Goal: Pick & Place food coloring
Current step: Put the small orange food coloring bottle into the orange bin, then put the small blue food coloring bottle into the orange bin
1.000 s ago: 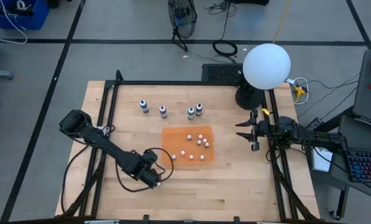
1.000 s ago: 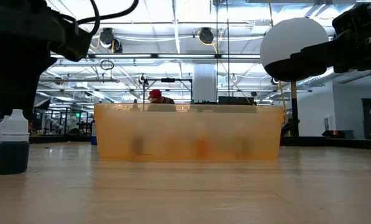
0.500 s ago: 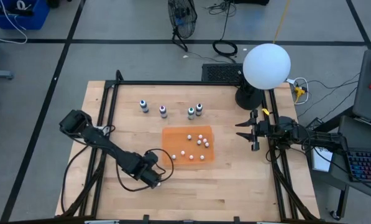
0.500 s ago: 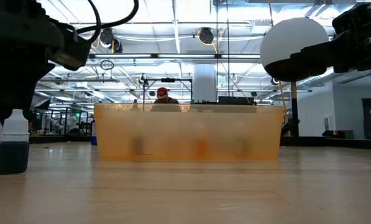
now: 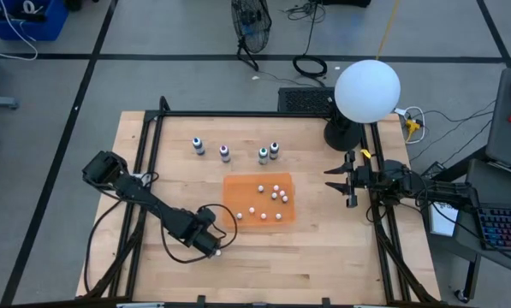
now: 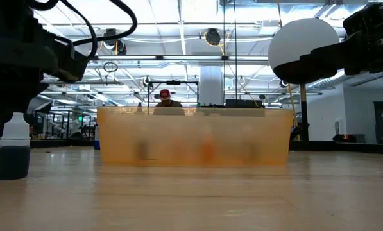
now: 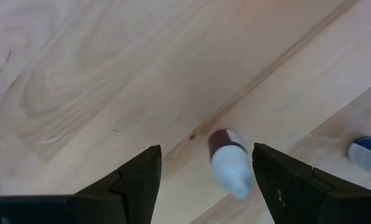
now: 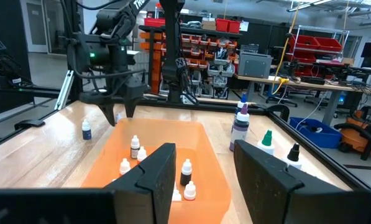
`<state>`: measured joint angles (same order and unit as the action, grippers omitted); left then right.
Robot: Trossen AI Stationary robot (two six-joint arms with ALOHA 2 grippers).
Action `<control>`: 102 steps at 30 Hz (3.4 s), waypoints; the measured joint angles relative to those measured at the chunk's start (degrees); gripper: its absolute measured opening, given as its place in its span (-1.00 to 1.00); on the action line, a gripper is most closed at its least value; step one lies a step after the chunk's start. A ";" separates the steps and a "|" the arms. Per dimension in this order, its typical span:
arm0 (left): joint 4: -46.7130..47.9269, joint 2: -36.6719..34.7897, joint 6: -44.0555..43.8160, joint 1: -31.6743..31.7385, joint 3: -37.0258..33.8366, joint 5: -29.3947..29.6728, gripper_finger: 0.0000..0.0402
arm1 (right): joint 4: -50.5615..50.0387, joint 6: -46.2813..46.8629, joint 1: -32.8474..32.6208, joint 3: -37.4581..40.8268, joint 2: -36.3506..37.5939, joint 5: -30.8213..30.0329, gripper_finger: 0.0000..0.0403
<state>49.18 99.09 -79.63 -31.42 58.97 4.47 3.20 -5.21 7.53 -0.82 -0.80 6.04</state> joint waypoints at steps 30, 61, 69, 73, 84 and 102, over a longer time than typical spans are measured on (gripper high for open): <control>-3.64 -1.51 7.46 1.27 1.65 0.27 -0.66 | 0.00 0.00 0.00 -0.01 0.00 0.00 -0.24; 3.04 8.84 41.60 22.46 20.36 -1.07 -0.66 | 0.00 0.01 0.02 -0.01 0.00 0.01 -0.22; -0.07 15.11 41.64 22.40 20.45 -2.51 -0.66 | 0.00 0.00 0.01 -0.01 -0.02 0.01 -0.23; -0.54 15.73 42.50 22.47 20.60 -3.39 -0.66 | -0.02 0.00 0.00 -0.02 -0.02 0.00 -0.23; -0.73 11.68 41.75 22.29 20.38 -4.22 0.05 | -0.01 0.01 0.02 -0.01 -0.04 0.00 -0.23; 7.01 -1.45 37.96 11.91 20.32 -9.04 -0.14 | -0.02 0.00 0.00 -0.02 -0.04 0.00 -0.23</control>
<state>56.19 97.63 -41.67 -19.51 79.29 -4.57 3.18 -5.21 7.53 -0.84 -0.84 6.04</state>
